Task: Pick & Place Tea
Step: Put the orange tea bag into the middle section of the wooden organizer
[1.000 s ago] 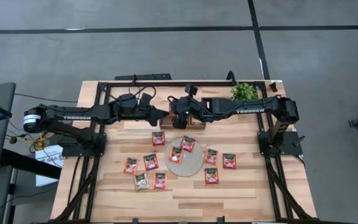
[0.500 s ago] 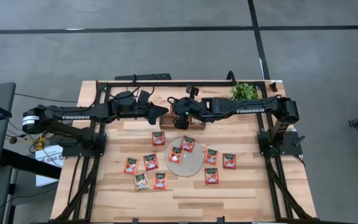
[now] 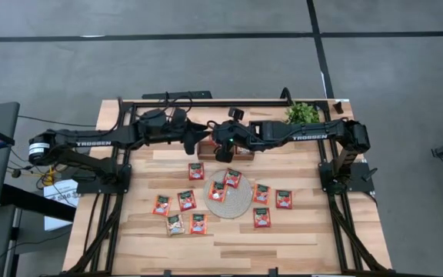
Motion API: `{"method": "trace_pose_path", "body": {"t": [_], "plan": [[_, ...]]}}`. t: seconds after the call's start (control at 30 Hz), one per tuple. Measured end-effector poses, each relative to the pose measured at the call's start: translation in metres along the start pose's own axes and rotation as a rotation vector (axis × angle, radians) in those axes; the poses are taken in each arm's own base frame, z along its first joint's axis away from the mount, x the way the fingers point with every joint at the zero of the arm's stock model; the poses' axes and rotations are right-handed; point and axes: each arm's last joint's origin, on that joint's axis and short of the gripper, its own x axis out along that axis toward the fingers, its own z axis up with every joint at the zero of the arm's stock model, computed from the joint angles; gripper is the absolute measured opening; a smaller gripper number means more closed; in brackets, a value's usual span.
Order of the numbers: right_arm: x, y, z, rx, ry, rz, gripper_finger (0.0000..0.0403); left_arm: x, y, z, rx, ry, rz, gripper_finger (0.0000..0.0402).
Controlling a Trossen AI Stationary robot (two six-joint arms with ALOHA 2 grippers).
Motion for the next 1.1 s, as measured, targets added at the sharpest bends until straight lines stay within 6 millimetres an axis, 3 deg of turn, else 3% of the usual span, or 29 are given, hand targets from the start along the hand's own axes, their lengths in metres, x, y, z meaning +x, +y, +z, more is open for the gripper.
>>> {"method": "trace_pose_path", "body": {"t": [0.33,0.83,1.1], "plan": [[0.000,0.000,0.000,0.001,0.000,0.001,0.0000,0.000,-0.005,0.008,0.073,0.044,0.000,0.0160],[0.000,0.000,0.000,0.019,-0.008,0.028,0.0000,0.000,-0.006,0.005,0.259,0.076,-0.001,0.0160],[0.000,0.000,0.001,0.028,-0.017,0.027,0.0000,0.016,-0.003,-0.007,0.264,0.112,0.003,0.0160]]}}
